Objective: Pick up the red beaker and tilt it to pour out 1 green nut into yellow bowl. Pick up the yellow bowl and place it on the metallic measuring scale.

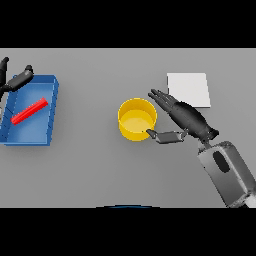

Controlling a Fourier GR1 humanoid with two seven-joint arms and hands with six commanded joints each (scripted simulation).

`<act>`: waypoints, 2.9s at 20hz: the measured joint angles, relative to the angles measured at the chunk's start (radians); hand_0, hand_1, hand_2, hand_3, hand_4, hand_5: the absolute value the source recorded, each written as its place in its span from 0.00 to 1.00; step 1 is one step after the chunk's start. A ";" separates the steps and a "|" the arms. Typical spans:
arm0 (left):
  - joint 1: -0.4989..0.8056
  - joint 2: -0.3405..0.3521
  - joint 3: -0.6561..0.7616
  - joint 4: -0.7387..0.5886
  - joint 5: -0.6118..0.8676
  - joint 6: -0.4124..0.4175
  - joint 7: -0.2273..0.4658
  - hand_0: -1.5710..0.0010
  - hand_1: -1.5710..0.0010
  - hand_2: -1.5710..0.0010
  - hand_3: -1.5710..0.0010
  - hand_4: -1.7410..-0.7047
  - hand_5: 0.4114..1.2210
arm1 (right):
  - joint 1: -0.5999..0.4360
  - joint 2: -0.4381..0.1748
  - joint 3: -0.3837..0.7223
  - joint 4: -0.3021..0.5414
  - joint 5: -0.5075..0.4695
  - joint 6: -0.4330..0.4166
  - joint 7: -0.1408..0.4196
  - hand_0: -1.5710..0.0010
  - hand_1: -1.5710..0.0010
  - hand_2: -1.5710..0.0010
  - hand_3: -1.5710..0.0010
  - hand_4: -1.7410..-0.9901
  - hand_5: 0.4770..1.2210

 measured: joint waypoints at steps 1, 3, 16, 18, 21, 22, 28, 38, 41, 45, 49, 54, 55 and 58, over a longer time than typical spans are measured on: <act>-0.009 -0.001 0.001 0.012 -0.003 -0.004 0.003 1.00 1.00 1.00 1.00 0.96 0.37 | -0.024 -0.018 0.021 0.015 0.028 0.013 -0.017 1.00 1.00 1.00 1.00 0.68 0.19; 0.012 0.016 0.004 -0.009 0.003 -0.001 -0.006 1.00 1.00 1.00 1.00 0.95 0.37 | -0.074 -0.036 0.059 0.039 0.060 0.056 -0.021 1.00 1.00 1.00 1.00 0.67 0.19; 0.014 -0.006 0.027 0.004 0.034 -0.001 -0.050 1.00 1.00 1.00 1.00 0.91 0.39 | -0.257 -0.042 0.241 0.220 0.198 0.171 -0.111 1.00 1.00 1.00 1.00 0.68 0.25; 0.017 -0.006 0.030 0.013 0.035 -0.003 -0.055 1.00 1.00 1.00 1.00 0.91 0.39 | -0.268 -0.045 0.257 0.237 0.210 0.177 -0.132 1.00 1.00 1.00 1.00 0.65 0.26; 0.025 -0.001 0.033 0.008 0.037 -0.004 -0.074 1.00 1.00 1.00 1.00 0.91 0.39 | -0.280 -0.047 0.273 0.258 0.217 0.200 -0.139 1.00 1.00 1.00 1.00 0.63 0.27; 0.017 -0.005 0.036 0.017 0.038 -0.005 -0.073 1.00 1.00 1.00 1.00 0.91 0.39 | -0.283 -0.040 0.279 0.271 0.219 0.207 -0.134 1.00 1.00 1.00 1.00 0.62 0.28; 0.015 -0.011 0.026 0.004 0.032 0.005 -0.048 1.00 1.00 1.00 1.00 0.91 0.39 | -0.299 -0.019 0.303 0.338 0.230 0.208 -0.162 1.00 1.00 1.00 0.99 0.61 0.31; 0.019 0.000 0.022 -0.025 0.031 0.015 -0.035 1.00 1.00 1.00 1.00 0.91 0.40 | -0.326 0.007 0.308 0.395 0.238 0.199 -0.185 0.60 0.68 0.69 0.59 0.36 0.76; 0.017 0.001 0.025 -0.027 0.036 0.012 -0.026 1.00 1.00 1.00 1.00 0.92 0.40 | -0.320 -0.001 0.312 0.375 0.230 0.214 -0.176 0.32 0.39 0.40 0.36 0.24 0.88; 0.023 0.000 0.023 -0.029 0.031 0.023 -0.034 1.00 1.00 1.00 1.00 0.92 0.40 | -0.326 -0.001 0.318 0.368 0.221 0.222 -0.163 0.13 0.16 0.16 0.29 0.11 0.95; 0.025 -0.006 0.019 -0.020 0.026 0.019 -0.048 1.00 1.00 1.00 1.00 0.92 0.39 | -0.332 -0.017 0.310 0.339 0.212 0.235 -0.128 0.05 0.07 0.07 0.20 0.06 0.98; 0.029 0.007 0.023 -0.014 0.024 0.016 -0.055 1.00 1.00 1.00 1.00 0.92 0.39 | -0.344 -0.071 0.264 0.248 0.142 0.299 -0.098 0.02 0.02 0.02 0.15 0.03 0.99; 0.026 0.008 0.028 -0.010 0.025 0.015 -0.062 1.00 1.00 1.00 1.00 0.92 0.40 | -0.352 -0.097 0.258 0.230 0.137 0.311 -0.110 0.01 0.02 0.02 0.16 0.03 0.99; 0.025 0.002 0.031 -0.013 0.029 0.019 -0.069 1.00 1.00 1.00 1.00 0.91 0.40 | -0.367 -0.098 0.253 0.216 0.131 0.330 -0.051 0.01 0.02 0.01 0.13 0.02 1.00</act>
